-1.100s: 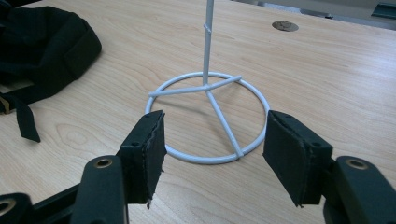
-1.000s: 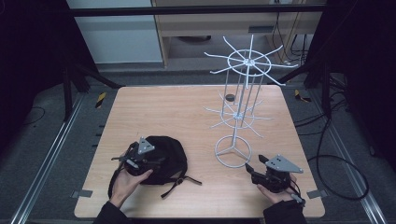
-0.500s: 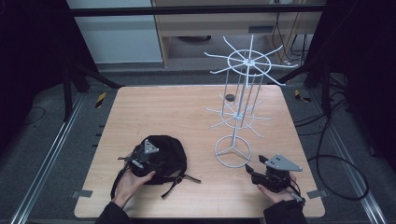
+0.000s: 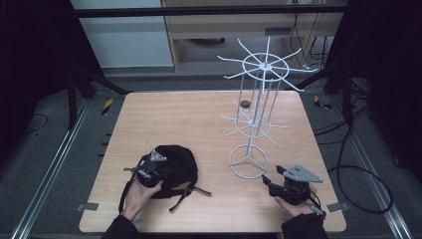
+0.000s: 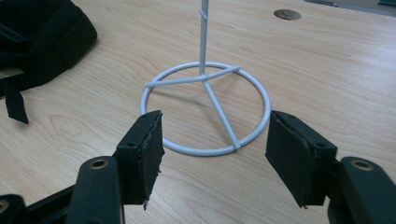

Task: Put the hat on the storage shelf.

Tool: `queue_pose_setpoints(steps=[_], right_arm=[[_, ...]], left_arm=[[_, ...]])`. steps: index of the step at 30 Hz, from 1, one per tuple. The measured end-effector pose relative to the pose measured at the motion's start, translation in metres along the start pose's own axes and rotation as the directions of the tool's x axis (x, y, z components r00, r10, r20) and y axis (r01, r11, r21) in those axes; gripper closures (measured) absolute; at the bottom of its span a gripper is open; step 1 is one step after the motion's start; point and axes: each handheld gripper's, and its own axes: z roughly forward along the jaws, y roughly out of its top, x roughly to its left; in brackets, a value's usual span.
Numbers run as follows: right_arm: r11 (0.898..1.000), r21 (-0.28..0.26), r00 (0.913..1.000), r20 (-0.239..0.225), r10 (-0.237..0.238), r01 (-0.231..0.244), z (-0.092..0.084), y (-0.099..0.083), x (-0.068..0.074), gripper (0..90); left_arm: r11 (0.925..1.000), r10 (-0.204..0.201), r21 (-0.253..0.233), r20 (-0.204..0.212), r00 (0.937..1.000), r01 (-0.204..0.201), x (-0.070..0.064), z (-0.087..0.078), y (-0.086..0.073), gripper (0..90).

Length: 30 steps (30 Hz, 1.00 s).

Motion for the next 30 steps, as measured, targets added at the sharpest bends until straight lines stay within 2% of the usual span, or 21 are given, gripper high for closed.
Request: queue_pose_setpoints(steps=[2,4,9,11,13,15,17,19,23,24,28,30], right_arm=[[1.0,-0.002,1.0,0.001,0.003,-0.003,-0.001,0.0,-0.001,36.5],[1.0,-0.005,1.0,0.0,0.005,-0.005,-0.001,0.0,-0.002,36.6],[1.0,0.001,1.0,-0.002,0.005,-0.005,0.0,-0.001,-0.001,36.8],[1.0,0.001,1.0,-0.004,0.005,-0.005,0.0,-0.001,-0.001,36.8],[1.0,0.004,1.0,-0.004,0.006,-0.006,0.0,-0.001,-0.001,36.8],[1.0,0.004,1.0,-0.004,0.006,-0.006,0.0,-0.001,-0.001,36.8],[1.0,0.002,1.0,-0.004,0.006,-0.006,0.0,-0.001,-0.001,36.7],[1.0,0.002,0.9999,-0.006,0.01,-0.01,0.0,-0.001,-0.002,36.6],[1.0,0.007,1.0,-0.006,0.004,-0.004,0.001,-0.001,-0.002,36.5],[1.0,0.006,1.0,-0.006,0.005,-0.005,0.001,-0.001,-0.002,36.4],[1.0,0.006,1.0,-0.007,0.005,-0.005,0.001,-0.001,-0.002,36.4],[1.0,0.006,1.0,-0.007,0.004,-0.004,0.001,-0.001,-0.002,36.4]], left_arm=[[0.9985,0.0,-0.055,0.01,1.0,0.001,0.0,-0.008,0.0,84.8],[0.9974,0.008,-0.072,0.003,1.0,-0.008,-0.002,-0.012,0.0,85.3],[0.9942,0.031,-0.103,-0.005,0.9995,-0.031,-0.004,-0.016,0.0,85.9],[0.9951,0.024,-0.097,0.011,0.9996,-0.023,-0.005,-0.017,0.001,85.9],[0.9961,0.033,-0.082,0.01,0.9994,-0.032,-0.006,-0.016,0.001,84.6],[0.9959,0.046,-0.078,0.0,0.9989,-0.046,-0.008,-0.012,0.0,80.6],[0.9936,0.046,-0.103,-0.009,0.9989,-0.047,-0.009,-0.013,0.003,66.2],[0.9923,0.058,-0.109,-0.008,0.9983,-0.059,-0.01,-0.012,0.006,61.5],[0.995,0.059,-0.08,-0.02,0.9981,-0.06,-0.01,-0.005,0.01,51.9],[0.9976,0.052,-0.044,-0.027,0.9983,-0.053,-0.009,0.003,0.01,51.6],[0.9989,0.046,0.012,-0.014,0.9988,-0.046,-0.009,0.013,0.011,53.5],[0.9991,0.041,0.011,-0.022,0.9989,-0.04,-0.009,0.014,0.011,55.1]])
